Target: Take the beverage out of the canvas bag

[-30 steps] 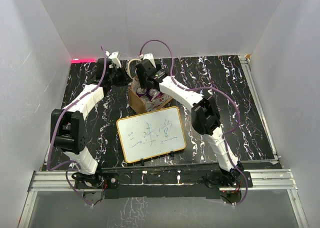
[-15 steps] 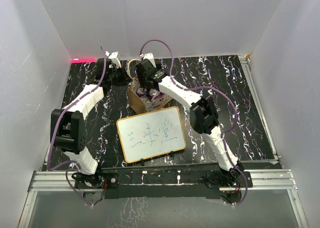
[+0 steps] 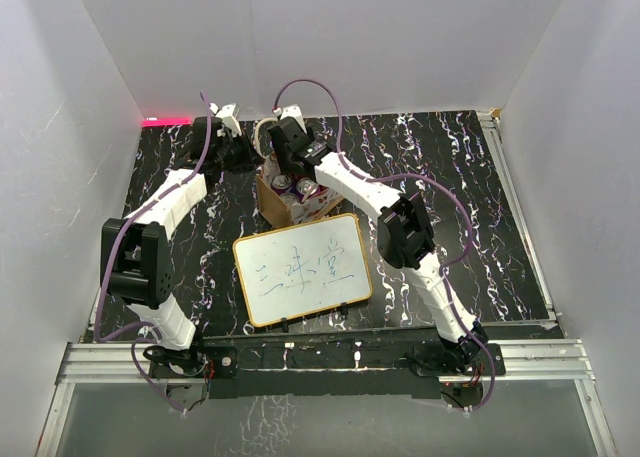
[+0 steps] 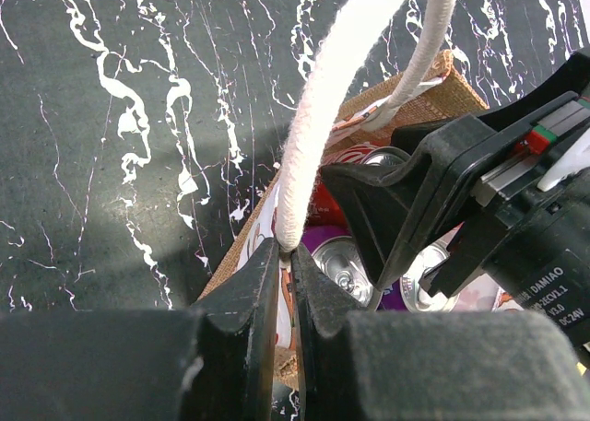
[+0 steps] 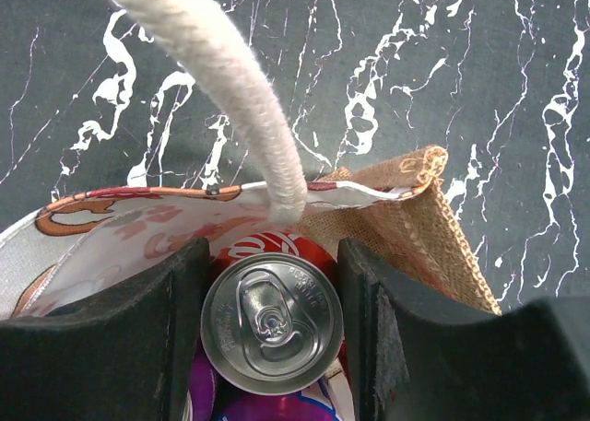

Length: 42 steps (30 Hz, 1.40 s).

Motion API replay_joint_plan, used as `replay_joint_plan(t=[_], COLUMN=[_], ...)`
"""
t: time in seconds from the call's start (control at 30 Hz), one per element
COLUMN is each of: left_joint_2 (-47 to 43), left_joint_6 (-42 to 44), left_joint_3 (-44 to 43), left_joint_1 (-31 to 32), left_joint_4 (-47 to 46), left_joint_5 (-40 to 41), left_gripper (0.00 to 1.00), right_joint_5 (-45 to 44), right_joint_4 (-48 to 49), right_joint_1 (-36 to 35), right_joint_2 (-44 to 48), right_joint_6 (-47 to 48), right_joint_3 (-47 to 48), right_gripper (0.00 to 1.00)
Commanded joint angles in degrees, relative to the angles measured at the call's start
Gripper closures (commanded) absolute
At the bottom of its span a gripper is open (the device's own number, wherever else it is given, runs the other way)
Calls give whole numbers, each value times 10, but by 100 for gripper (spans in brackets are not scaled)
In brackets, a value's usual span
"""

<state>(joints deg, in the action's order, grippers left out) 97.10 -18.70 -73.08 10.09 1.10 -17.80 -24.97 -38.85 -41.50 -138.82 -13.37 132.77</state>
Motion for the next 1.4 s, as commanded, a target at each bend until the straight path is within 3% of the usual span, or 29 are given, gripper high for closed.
replay_joint_plan(t=[0.0, 0.27, 0.67, 0.83, 1.0, 1.37], left_joint_2=[-1, 0, 0, 2, 5, 10], left_joint_6=[-4, -4, -5, -10, -12, -15], left_joint_3=[-17, -17, -17, -17, -17, -18], left_joint_1=[-5, -5, -7, -10, -11, -10], left_joint_4=[2, 2, 1, -1, -1, -1], left_joint_5=[-11, -11, -13, -19, -20, -27], left_gripper=[92, 93, 93, 93, 93, 94], right_joint_5=[-3, -49, -17, 56, 131, 141], right_joint_4=[41, 94, 100, 55, -4, -87], right_joint_1=[-14, -6, 36, 36, 36, 36], right_joint_2=[55, 78, 71, 62, 53, 45], right_joint_6=[26, 38, 72, 101, 91, 133], right_joint_3=[22, -16, -60, -44, -23, 1], right_gripper=[71, 75, 75, 51, 39, 16])
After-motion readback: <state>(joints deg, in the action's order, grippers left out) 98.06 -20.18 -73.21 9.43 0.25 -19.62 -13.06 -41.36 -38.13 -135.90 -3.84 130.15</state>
